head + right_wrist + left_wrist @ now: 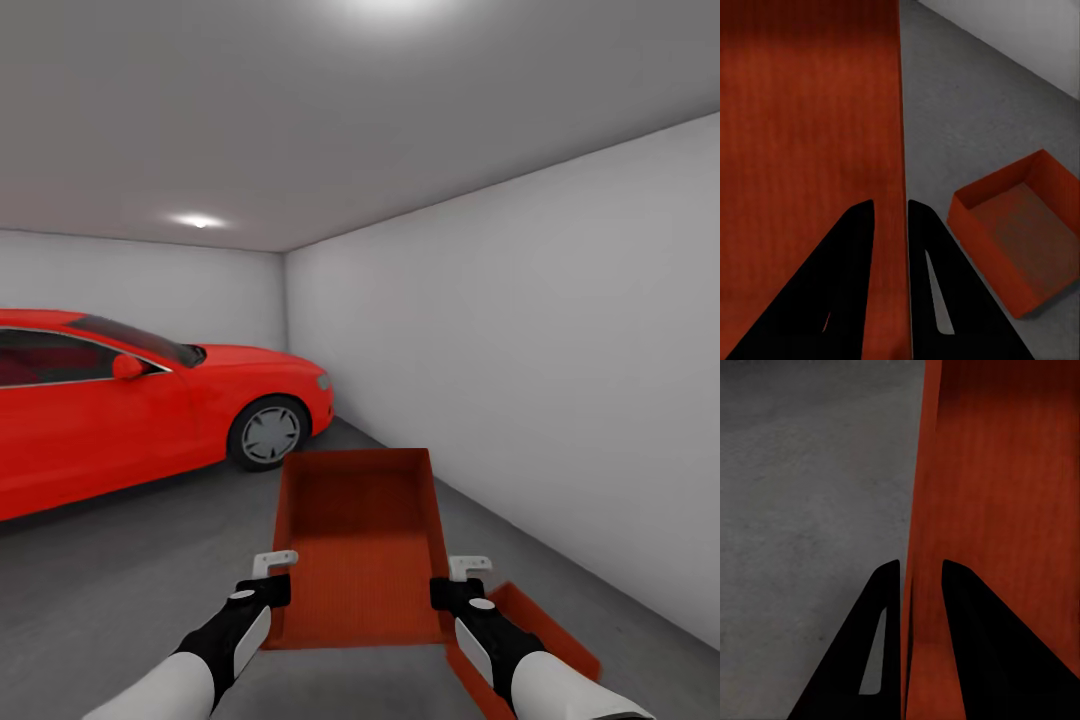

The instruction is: Move the two storage containers from the living room to the garage. In the garage, place one container on the floor and stack the other container on top of it (either order is fine).

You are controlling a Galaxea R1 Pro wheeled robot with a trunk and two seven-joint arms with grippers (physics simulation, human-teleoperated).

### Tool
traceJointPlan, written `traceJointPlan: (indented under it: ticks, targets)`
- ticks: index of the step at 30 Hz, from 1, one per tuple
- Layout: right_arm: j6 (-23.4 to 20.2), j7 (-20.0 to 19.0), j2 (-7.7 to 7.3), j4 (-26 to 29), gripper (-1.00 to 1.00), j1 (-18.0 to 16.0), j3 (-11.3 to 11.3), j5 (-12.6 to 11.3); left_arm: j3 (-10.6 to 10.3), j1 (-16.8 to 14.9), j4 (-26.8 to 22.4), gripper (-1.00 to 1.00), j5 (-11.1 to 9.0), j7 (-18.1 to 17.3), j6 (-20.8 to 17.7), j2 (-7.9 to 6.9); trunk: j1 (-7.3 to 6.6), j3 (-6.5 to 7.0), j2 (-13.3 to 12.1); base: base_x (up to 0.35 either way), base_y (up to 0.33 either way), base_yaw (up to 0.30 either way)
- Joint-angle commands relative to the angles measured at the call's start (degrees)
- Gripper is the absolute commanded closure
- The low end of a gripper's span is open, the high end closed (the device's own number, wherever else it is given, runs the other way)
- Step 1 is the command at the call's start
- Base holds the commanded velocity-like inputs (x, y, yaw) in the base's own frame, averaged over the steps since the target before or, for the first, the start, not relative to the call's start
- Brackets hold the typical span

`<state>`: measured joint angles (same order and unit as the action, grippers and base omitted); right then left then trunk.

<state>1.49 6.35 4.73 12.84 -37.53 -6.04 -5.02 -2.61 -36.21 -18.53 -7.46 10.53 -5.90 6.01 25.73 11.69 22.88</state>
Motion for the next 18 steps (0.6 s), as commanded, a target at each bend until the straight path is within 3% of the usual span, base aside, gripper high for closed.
traceJointPlan:
  ticks: [1, 18]
  targets:
    - [0.1, 0.5, -0.07, -0.2, 1.00, 0.0, 0.1, -0.5, 0.9, 0.0, -0.9, 1.00, 0.7, 1.5, 1.6, -1.87, 0.05, -0.03, 0.0, 0.321, 0.000, 0.000]
    - [-0.1, 0.5, -0.07, -0.2, 1.00, 0.0, 0.1, -0.5, 0.9, 0.0, -1.0, 1.00, 0.7, 1.5, 1.6, -1.87, 0.05, -0.03, 0.0, 0.322, 0.000, -0.017]
